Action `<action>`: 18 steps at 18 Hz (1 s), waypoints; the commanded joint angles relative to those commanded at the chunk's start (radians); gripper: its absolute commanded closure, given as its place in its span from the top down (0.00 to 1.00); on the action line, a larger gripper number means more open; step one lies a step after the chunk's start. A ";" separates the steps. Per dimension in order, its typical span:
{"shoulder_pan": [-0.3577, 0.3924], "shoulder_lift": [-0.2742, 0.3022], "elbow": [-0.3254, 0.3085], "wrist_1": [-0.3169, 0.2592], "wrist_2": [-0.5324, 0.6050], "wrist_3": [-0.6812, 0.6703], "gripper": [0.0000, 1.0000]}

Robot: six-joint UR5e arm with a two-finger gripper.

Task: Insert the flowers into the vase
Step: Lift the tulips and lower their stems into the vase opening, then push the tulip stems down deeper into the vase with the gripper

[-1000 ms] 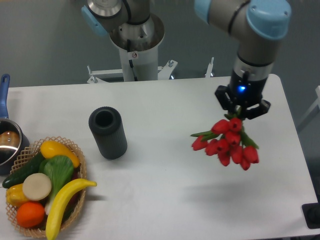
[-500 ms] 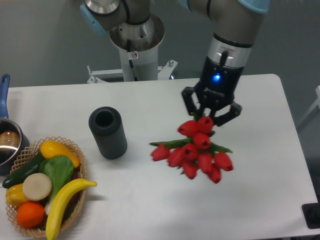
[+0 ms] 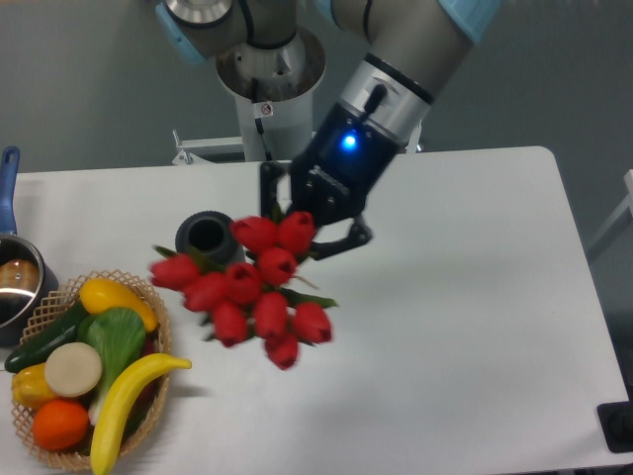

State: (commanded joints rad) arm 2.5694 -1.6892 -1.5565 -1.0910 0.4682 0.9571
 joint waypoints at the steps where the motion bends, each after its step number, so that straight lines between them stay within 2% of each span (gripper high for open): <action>1: 0.006 0.037 -0.069 0.047 -0.028 0.003 0.00; 3: 0.026 0.110 -0.195 0.153 -0.092 0.002 0.00; 4: 0.046 0.138 -0.232 0.169 -0.121 0.000 0.00; 7: 0.086 0.195 -0.283 0.171 -0.174 -0.001 0.00; 15: 0.106 0.270 -0.372 0.178 -0.168 0.006 0.00; 18: 0.120 0.328 -0.447 0.181 -0.166 0.034 0.00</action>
State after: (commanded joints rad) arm 2.6890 -1.3609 -2.0031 -0.9097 0.3022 0.9907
